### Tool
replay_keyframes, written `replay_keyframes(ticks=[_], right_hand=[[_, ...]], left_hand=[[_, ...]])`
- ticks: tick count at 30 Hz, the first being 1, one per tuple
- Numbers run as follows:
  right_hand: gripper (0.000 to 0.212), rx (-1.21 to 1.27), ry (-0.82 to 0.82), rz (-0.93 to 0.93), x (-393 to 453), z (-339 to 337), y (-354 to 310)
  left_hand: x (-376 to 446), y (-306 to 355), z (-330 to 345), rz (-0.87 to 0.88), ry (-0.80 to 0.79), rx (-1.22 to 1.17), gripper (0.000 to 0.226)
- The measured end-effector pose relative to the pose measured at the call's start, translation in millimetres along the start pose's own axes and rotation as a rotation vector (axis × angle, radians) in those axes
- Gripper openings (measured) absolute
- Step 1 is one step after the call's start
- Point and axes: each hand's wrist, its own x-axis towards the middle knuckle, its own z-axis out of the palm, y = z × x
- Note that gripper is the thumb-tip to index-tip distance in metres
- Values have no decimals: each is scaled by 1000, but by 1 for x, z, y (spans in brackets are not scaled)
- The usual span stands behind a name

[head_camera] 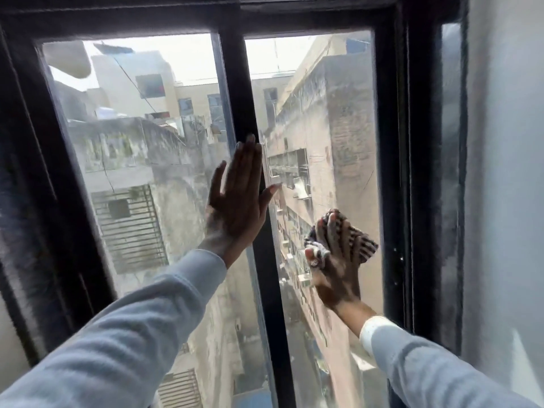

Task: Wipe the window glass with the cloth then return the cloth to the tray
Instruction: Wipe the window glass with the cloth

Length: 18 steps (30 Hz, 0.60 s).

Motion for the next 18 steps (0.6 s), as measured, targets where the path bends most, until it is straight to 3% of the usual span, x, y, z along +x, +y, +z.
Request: replay_keyframes(ticks=[2,3,5,6,7,9,11,12,15,17,18], right_hand=[[65,-98,-162,-256,-17,20,-4],[66,-139,-162,-398,-4,23,-5],[63,-219,-30,-618,53,15,-9],[63,-248,49,-620,84,5,-9],[63,-249,131,-539,108,-6,-5],[68,-195,263,-187,124,-17,9],[74,-98,272,102,78,-7,14],[77,-89,210,114,41,3,14],[78,-210,-96,-340,-49,31,12],[64,-220,-59,-668,-8,30,16],[59,-237,-18,-747,24,22,14]], left_hand=[[-1,3,5,-8,13,45,75],[-2,5,7,-15,8,57,73],[-3,6,9,-17,-9,68,71],[-4,6,10,-10,-13,78,71],[-5,6,12,-4,-12,88,71],[-3,4,15,-8,4,87,70],[-3,4,16,-19,29,92,70],[-4,5,17,-23,37,98,70],[-5,9,15,-56,-2,62,70],[-3,11,13,-88,-33,44,70],[-2,11,12,-87,-48,43,70]])
